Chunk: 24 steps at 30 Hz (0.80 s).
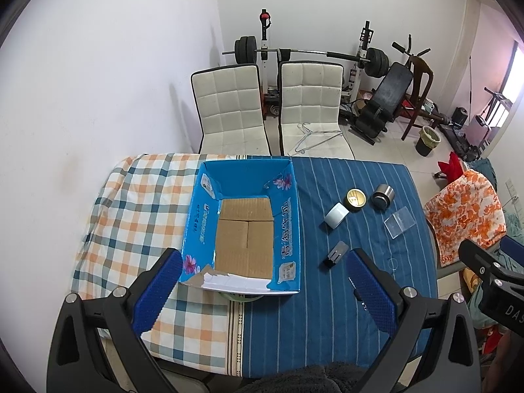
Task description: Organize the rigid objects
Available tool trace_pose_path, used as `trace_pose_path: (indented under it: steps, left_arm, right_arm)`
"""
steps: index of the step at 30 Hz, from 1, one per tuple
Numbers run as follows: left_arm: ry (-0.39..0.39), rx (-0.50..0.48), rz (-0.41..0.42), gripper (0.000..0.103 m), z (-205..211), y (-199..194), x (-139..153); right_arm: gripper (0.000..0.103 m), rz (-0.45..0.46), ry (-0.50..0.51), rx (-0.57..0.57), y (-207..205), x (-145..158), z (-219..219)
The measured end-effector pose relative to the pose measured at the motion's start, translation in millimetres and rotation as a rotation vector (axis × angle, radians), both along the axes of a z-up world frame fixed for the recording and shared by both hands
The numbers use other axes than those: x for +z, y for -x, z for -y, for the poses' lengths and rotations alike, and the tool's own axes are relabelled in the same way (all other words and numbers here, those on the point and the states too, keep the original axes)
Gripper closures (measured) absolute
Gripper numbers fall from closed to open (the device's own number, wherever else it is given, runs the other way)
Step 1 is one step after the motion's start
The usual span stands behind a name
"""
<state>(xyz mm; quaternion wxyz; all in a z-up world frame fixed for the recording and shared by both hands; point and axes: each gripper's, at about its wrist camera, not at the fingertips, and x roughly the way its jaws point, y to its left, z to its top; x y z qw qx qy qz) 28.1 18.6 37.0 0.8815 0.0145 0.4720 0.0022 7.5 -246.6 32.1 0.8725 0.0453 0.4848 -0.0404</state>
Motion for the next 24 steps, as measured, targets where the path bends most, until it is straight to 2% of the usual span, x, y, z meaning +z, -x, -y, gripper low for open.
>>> trace_pose_path:
  steps: [24]
  left_arm:
    - [0.006,-0.03,-0.038,0.0,24.3,-8.6,-15.1]
  right_arm:
    - [0.0,-0.024,-0.028,-0.023,-6.5,-18.0,14.7]
